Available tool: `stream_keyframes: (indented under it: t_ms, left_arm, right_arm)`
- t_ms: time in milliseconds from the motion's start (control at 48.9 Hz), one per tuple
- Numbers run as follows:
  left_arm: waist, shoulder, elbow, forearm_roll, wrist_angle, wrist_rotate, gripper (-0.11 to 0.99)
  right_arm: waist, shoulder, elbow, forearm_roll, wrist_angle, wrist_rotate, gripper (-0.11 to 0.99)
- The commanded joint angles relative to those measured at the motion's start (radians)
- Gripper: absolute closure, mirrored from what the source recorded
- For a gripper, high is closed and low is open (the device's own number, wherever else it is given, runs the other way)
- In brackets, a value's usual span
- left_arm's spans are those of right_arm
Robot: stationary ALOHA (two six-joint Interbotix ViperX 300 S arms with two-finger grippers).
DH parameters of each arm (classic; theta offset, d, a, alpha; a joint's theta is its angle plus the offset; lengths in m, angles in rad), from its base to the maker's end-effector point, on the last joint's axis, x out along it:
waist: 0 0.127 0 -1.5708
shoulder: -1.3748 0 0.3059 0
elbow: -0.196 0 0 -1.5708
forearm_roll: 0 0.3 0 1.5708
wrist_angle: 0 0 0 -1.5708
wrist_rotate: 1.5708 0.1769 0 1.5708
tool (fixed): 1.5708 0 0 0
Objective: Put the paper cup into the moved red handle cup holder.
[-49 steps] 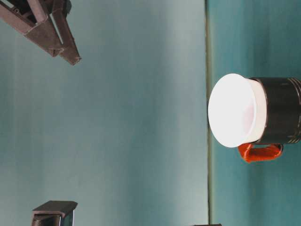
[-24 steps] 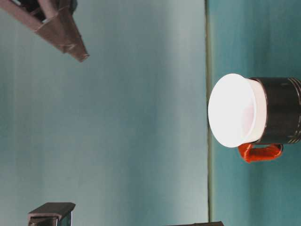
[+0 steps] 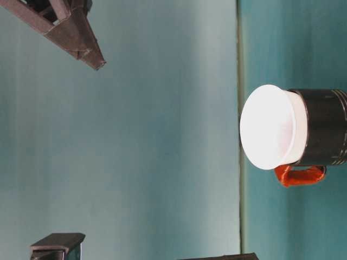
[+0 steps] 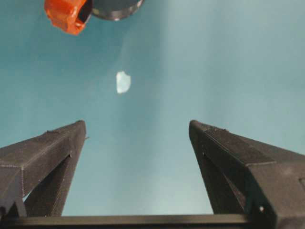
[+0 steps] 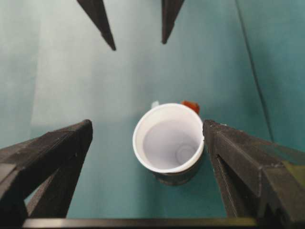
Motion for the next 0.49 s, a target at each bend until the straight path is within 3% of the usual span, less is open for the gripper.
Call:
stream_keyframes:
  t_ms: [0,471]
  left_arm:
    - [-0.003,-0.005,-0.008,0.005,-0.008,0.0,-0.08]
    - [-0.003,-0.005,-0.006,0.005,-0.023,-0.002,-0.08]
  right_arm:
    - [0.003,-0.008,-0.008,-0.002,-0.003,0.003,0.01]
    - [0.003,-0.008,-0.005,-0.002,-0.003,0.005,0.01]
